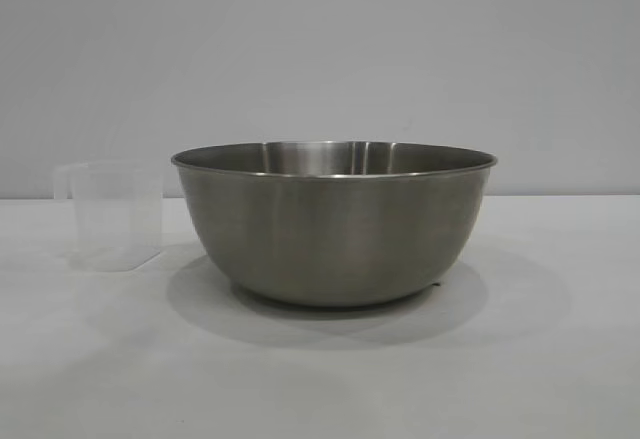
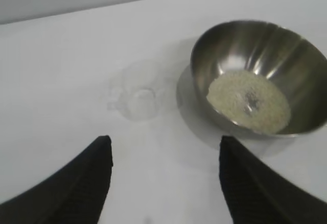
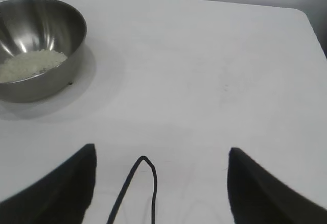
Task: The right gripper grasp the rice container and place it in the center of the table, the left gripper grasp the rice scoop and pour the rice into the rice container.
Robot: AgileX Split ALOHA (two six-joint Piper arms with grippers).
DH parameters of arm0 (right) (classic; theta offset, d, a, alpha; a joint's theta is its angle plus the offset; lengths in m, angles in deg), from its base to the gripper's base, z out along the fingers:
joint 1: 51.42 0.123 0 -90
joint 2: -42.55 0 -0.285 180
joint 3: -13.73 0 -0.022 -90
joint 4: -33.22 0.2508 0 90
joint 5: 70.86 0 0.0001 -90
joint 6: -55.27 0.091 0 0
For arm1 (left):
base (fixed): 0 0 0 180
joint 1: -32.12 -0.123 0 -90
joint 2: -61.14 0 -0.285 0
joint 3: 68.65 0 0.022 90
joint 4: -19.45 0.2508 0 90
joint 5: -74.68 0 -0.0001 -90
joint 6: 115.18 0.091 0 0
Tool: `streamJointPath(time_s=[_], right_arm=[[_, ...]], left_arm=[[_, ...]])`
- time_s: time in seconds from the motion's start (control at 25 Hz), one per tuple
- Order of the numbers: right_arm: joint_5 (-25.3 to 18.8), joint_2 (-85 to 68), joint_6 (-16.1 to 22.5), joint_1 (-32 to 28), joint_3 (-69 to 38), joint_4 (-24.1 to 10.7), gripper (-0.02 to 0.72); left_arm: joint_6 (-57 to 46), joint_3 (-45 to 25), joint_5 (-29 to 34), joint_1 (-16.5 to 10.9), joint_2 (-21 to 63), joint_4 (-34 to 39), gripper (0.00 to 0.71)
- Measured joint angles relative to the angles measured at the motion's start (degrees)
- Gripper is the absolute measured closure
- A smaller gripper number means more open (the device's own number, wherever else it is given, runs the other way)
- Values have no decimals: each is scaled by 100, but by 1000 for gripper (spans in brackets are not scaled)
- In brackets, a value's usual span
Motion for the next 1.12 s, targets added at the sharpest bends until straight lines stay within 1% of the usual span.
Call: streamJointPath(time_s=[0.12, 0.2, 0.28, 0.4, 0.48, 0.64, 0.76, 1.12], right_arm=[[0, 0, 0, 0, 0, 0, 245], [0, 0, 0, 0, 0, 0, 245], [0, 0, 0, 0, 0, 0, 245], [0, 0, 0, 0, 0, 0, 245], [0, 0, 0, 0, 0, 0, 245], [0, 0, 0, 0, 0, 0, 245], [0, 0, 0, 0, 0, 0, 245], [0, 0, 0, 0, 0, 0, 245]], left_arm=[[0, 0, 535, 0, 813, 4, 308], [0, 8, 776, 0, 1297, 123, 308], [0, 22, 998, 0, 1725, 365, 308], [0, 11, 1384, 0, 2112, 818, 308], [0, -27, 1472, 0, 2178, 975, 308], [0, -266, 1470, 0, 2191, 997, 308], [-28, -527, 1341, 0, 2191, 977, 308], [-149, -576, 1218, 0, 2191, 987, 308]])
